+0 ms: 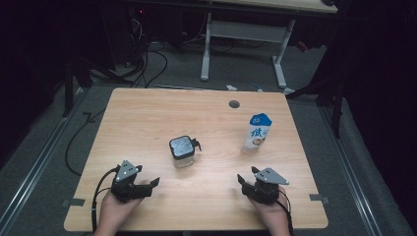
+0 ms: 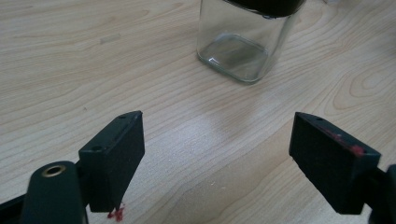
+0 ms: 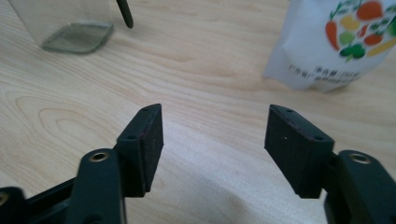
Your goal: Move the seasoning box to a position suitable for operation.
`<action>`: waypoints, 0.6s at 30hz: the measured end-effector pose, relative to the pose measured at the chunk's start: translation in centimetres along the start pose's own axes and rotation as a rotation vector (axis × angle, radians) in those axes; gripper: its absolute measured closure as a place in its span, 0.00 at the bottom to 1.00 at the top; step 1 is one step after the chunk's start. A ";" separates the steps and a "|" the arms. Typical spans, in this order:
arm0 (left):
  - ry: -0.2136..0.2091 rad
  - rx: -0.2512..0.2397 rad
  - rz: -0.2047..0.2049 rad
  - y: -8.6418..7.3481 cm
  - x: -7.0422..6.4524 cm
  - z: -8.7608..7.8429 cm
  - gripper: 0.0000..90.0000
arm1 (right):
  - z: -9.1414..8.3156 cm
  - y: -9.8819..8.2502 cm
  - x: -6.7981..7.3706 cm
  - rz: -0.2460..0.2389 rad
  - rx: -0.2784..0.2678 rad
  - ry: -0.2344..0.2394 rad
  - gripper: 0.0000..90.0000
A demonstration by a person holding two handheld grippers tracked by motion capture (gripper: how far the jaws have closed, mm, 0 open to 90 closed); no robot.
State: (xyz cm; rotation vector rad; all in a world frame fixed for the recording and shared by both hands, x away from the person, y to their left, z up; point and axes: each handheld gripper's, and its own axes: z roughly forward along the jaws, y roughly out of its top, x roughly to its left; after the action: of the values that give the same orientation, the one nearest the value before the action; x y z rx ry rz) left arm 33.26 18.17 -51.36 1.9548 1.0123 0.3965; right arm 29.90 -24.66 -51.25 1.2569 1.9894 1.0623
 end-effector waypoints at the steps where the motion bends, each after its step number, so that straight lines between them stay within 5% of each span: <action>1: 0.000 0.000 0.000 0.0 0.0 0.0 0.21 | 0.1 0.0 -0.2 0.018 0.015 0.011 0.40; 4: -0.018 -0.001 -0.040 -0.3 0.6 0.2 0.22 | 0.0 -0.2 -0.3 0.029 0.027 0.026 0.43; 7: -0.016 0.007 -0.024 -0.2 0.6 0.4 0.22 | 0.1 -0.2 -0.2 0.024 0.015 0.008 0.46; 12: -0.020 0.003 -0.030 -0.2 0.7 0.3 0.23 | 0.7 -0.4 -0.3 0.034 0.058 0.064 0.44; 18: -0.014 -0.008 -0.021 -0.3 0.7 0.2 0.26 | 0.8 -0.5 -0.2 0.018 0.067 0.063 0.45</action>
State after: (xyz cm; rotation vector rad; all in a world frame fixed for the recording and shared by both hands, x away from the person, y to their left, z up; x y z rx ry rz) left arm 33.63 18.70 -51.82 1.9357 1.0204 0.3739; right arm 30.40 -24.71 -52.10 1.2931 2.0802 1.0643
